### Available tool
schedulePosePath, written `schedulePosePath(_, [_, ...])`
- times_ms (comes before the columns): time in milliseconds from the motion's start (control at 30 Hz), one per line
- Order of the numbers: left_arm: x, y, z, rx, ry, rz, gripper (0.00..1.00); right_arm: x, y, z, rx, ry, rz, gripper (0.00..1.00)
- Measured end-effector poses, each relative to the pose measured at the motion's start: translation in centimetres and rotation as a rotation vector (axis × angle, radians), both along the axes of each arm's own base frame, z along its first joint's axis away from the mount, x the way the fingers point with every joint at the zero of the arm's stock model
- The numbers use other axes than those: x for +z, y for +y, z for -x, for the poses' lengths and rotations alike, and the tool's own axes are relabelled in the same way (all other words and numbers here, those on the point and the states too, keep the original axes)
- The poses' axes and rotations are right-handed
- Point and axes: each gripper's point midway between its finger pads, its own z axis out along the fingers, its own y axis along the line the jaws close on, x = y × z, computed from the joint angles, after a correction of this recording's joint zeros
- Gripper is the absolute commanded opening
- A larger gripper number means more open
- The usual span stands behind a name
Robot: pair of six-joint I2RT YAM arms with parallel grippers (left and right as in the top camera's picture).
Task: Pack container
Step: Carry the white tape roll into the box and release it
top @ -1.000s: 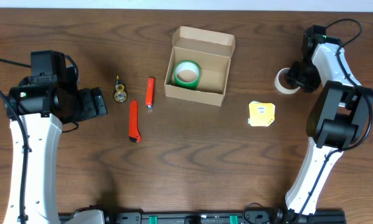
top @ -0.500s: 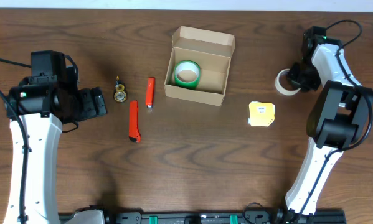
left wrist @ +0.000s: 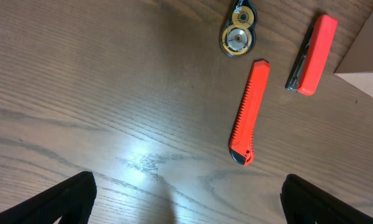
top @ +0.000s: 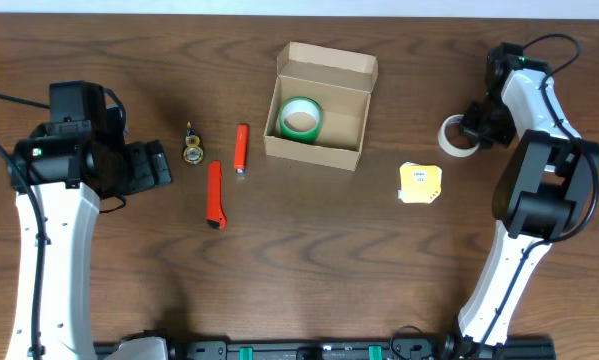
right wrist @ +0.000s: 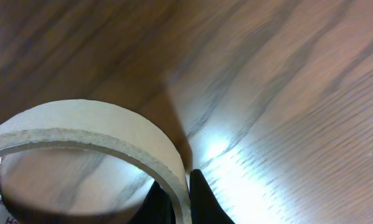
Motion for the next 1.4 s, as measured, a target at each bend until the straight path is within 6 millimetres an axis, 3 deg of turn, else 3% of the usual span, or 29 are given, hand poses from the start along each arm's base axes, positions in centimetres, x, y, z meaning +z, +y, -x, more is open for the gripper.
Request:
schedulePosePath(100, [0.0,0.0,0.0,0.000,0.000,0.000,0.95,1.6,1.3,-0.5,0.052,-0.017,-0.014,0.01])
schedulePosePath(167, [0.0,0.0,0.0,0.000,0.000,0.000,0.95,4.0,2.5,-1.6,0.104,-0.068,-0.013,0.01])
schedulePosePath(233, [0.0,0.0,0.0,0.000,0.000,0.000,0.95,7.6,4.2,-2.8,0.167,-0.145,-0.003,0.01])
schedulePosePath(333, [0.0,0.0,0.0,0.000,0.000,0.000,0.95,16.1,8.5,-4.5,0.305,-0.335,0.023,0.01])
schedulePosePath(433, [0.0,0.0,0.0,0.000,0.000,0.000,0.96,24.1,13.6,-4.2,0.456,-0.518,0.037,0.01])
schedulePosePath(533, [0.0,0.0,0.0,0.000,0.000,0.000,0.95,29.2,18.8,-2.6,0.612,-0.640,0.028,0.01])
schedulePosePath(600, [0.0,0.0,0.0,0.000,0.000,0.000,0.95,30.7,22.2,-1.3,0.723,-0.673,0.016,0.01])
schedulePosePath(733, [0.0,0.0,0.0,0.000,0.000,0.000,0.96,29.8,27.9,-0.4,0.905,-0.660,-0.002,0.01])
schedulePosePath(900, [0.0,0.0,0.0,0.000,0.000,0.000,0.96,25.0,32.5,-2.5,1.007,-0.611,0.009,0.01])
schedulePosePath(1133, [0.0,0.0,0.0,0.000,0.000,0.000,0.95,17.8,33.8,-4.4,1.029,-0.486,0.024,0.01])
schedulePosePath(1400, [0.0,0.0,0.0,0.000,0.000,0.000,0.96,12.1,34.2,-4.9,1.039,-0.374,0.016,0.01])
